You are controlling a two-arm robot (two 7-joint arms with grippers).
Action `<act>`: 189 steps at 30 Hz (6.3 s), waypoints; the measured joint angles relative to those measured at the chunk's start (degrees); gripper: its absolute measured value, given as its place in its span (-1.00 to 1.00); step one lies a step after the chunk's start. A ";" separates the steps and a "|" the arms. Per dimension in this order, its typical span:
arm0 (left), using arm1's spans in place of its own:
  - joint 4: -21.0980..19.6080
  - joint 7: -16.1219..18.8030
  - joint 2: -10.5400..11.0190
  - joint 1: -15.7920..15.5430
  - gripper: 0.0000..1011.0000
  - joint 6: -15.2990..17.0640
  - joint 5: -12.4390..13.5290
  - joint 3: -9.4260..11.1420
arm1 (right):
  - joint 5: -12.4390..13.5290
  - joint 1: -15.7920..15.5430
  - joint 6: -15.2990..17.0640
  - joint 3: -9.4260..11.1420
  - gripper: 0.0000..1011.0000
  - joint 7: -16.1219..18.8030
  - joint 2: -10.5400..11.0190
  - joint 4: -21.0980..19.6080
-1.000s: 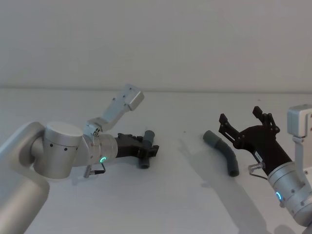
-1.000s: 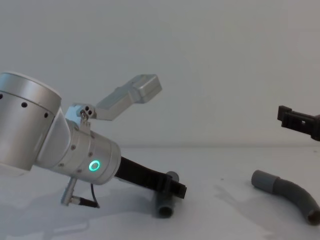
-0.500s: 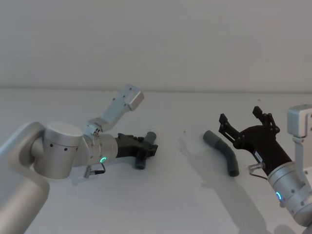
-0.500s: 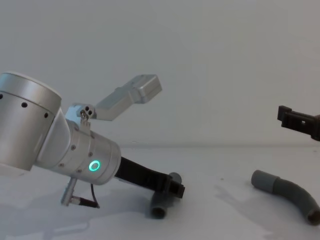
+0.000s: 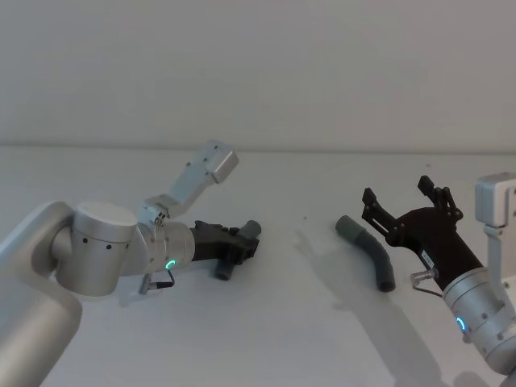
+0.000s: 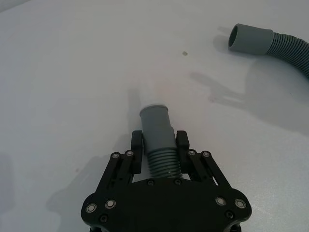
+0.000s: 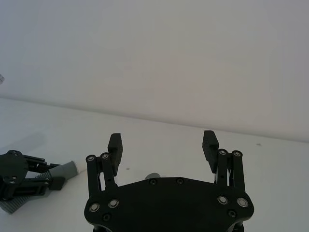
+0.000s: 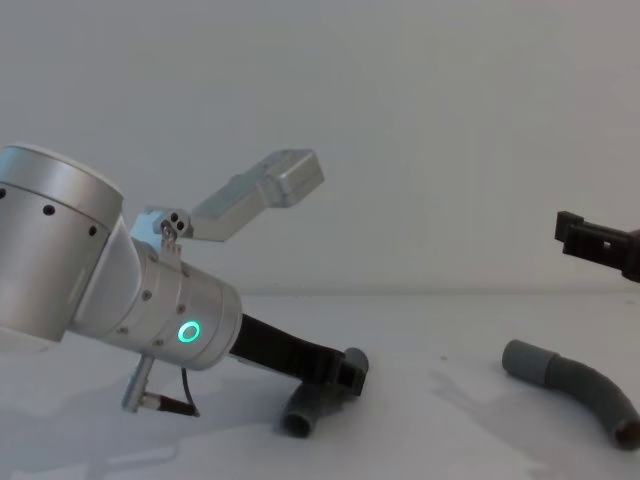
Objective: Use both hands to pick up one end of the pipe from the table, align the ends, and insert them.
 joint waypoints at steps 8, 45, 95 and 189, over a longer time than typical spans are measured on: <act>0.00 0.00 0.00 0.00 -0.27 0.00 0.00 0.00 | 0.00 0.00 0.00 0.00 0.98 0.00 0.00 0.00; 0.00 0.00 0.00 0.00 -0.30 -0.02 0.00 0.00 | 0.00 0.00 0.00 0.00 0.98 0.00 0.00 0.00; -0.01 0.00 -0.01 0.00 -0.30 -0.02 0.00 0.00 | 1.97 2.10 22.49 0.67 0.98 5.41 4.17 -3.01; -0.01 0.00 0.00 0.00 -0.30 -0.01 0.00 0.00 | 0.38 11.40 41.39 1.29 0.36 4.60 -3.18 7.39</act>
